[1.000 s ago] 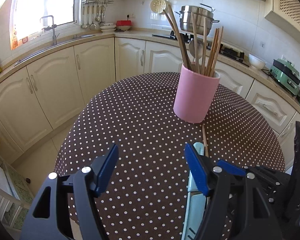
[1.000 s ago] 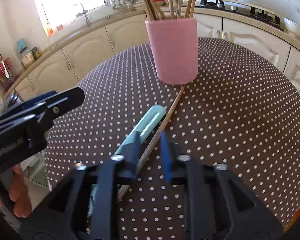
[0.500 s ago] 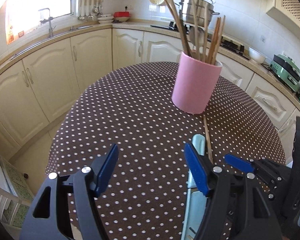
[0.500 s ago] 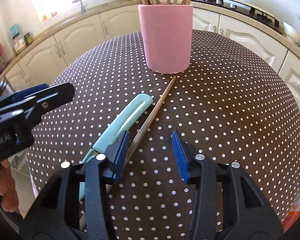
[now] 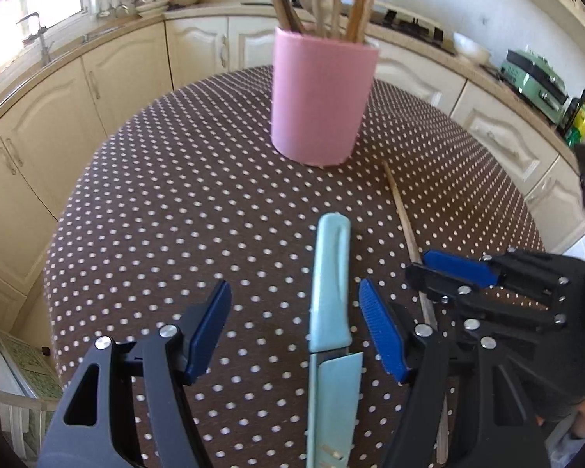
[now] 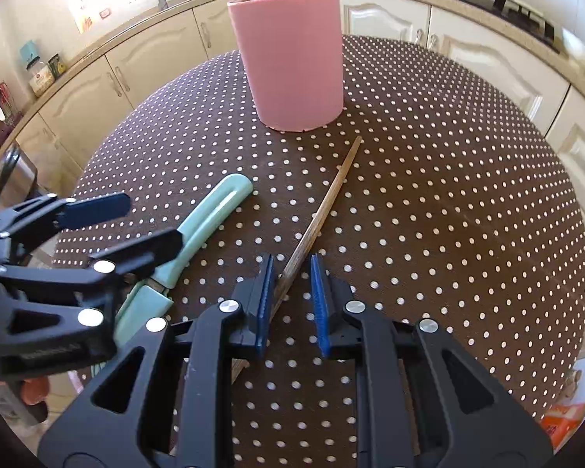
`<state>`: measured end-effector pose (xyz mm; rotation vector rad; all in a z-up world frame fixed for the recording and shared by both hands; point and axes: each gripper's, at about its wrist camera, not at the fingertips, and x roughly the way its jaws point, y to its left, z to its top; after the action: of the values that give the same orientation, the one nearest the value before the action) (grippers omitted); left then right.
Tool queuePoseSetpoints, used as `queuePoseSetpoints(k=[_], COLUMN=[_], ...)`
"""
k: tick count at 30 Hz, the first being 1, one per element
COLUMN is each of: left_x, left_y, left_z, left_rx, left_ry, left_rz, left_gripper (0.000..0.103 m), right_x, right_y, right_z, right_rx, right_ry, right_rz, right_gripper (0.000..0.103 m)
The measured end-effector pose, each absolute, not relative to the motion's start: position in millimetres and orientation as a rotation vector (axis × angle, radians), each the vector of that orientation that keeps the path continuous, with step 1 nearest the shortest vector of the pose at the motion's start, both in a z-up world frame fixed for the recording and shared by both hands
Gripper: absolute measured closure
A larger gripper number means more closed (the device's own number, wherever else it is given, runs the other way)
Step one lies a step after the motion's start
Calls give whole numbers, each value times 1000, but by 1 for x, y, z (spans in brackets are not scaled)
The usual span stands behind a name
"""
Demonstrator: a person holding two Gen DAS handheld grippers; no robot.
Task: Organize utensils
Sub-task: 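Lower both tools, close the left on the light-blue spatula while the right grasps a chopstick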
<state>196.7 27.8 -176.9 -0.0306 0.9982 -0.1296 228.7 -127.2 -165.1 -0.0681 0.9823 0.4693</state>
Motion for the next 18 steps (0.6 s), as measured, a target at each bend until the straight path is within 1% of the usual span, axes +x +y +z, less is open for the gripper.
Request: queuePoseSetpoints(k=[1, 2, 3, 5, 6, 9, 10, 11, 15, 16, 18], left_x=[200, 203, 206, 211, 213, 220, 222, 225, 231, 232, 230], left_y=[25, 22, 22, 15, 12, 6, 5, 3, 2, 4, 11], left_z=[-179, -182, -185, -188, -188, -188, -188, -188, -188, -188, -185], left_rx=[-30, -29, -25, 19, 39, 44, 42, 34, 6, -7, -28], left_ry=[1009, 1022, 1035, 1029, 1027, 1028, 1028, 1028, 1017, 1011, 996], left_rz=[-134, -135, -135, -104, -94, -92, -96, -97, -106, -108, -110], left_gripper=[36, 42, 44, 53, 55, 70, 79, 82, 83, 83, 83], right_x=[230, 232, 233, 237, 241, 248, 250, 252, 257, 257, 258], right_y=[-129, -130, -131, -134, -134, -128, -124, -120, -112, -112, -117], right_z=[-164, -164, -163, -162, -161, -158, -159, -158, -158, -158, -159], right_rx=[-67, -69, -66, -61, -61, -76, -91, -113, -160, -159, -137], right_ry=[992, 998, 1005, 1012, 1016, 1030, 1033, 1032, 1018, 1015, 1007], right_rz=[469, 469, 470, 460, 458, 439, 432, 424, 417, 418, 419], right_gripper=[85, 85, 85, 84, 82, 82, 82, 82, 83, 88, 91])
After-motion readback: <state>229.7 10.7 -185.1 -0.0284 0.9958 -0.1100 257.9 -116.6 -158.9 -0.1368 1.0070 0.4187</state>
